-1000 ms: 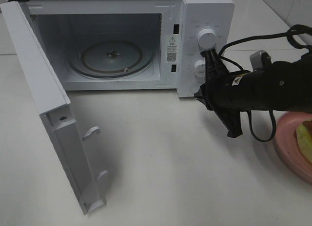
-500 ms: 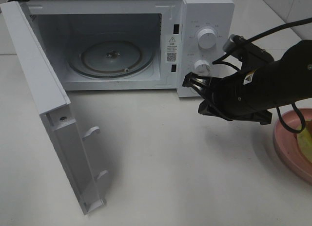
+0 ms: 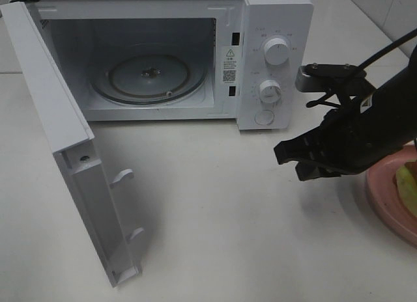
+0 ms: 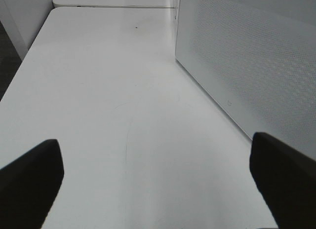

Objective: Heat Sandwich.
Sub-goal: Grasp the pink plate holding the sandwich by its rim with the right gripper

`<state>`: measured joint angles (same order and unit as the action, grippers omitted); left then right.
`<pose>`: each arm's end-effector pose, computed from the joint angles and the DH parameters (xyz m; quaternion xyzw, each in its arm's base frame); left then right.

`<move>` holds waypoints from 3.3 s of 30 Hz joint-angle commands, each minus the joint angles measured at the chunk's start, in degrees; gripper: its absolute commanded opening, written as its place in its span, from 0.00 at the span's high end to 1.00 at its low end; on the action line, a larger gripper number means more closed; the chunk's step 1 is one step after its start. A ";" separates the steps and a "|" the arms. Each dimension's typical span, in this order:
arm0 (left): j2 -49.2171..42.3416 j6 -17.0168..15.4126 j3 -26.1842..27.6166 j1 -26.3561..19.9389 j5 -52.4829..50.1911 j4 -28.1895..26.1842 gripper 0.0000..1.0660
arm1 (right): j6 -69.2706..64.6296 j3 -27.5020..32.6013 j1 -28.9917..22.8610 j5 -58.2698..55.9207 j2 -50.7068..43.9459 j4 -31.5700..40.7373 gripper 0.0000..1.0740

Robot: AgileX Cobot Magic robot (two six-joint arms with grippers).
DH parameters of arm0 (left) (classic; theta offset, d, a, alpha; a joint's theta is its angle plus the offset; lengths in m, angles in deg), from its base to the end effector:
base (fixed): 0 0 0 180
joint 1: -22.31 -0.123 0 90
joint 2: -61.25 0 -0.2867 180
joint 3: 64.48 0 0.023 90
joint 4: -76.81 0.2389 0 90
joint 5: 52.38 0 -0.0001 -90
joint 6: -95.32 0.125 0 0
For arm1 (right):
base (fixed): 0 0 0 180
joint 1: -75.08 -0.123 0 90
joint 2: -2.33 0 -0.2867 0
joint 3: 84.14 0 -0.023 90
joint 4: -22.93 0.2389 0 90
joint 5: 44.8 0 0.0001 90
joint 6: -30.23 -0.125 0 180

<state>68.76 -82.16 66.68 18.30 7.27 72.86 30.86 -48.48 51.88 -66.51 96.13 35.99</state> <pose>0.0145 -0.0064 0.2573 -0.0100 0.8475 -0.0042 0.5307 0.2523 0.1195 0.1664 -0.1088 0.9605 0.1141 0.2294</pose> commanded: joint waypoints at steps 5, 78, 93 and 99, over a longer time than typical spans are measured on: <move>-1.49 0.00 -0.17 0.11 -0.29 -0.57 0.09 | 0.80 -5.33 4.58 -13.98 -0.74 -7.79 0.66; -1.49 0.00 -0.17 0.11 -0.29 -0.57 0.09 | -8.48 -7.85 15.99 -13.41 19.25 -19.88 0.36; -1.49 0.00 -0.17 0.11 -0.29 -0.57 0.09 | -9.68 -7.85 15.99 -13.46 19.25 -20.40 1.00; -1.49 0.00 -0.17 0.11 -0.29 -0.57 0.09 | -9.68 -7.85 15.81 -13.46 19.25 -20.34 1.00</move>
<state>68.76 -82.16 66.68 18.30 7.27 72.86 21.69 -56.32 67.52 -80.09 115.32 15.48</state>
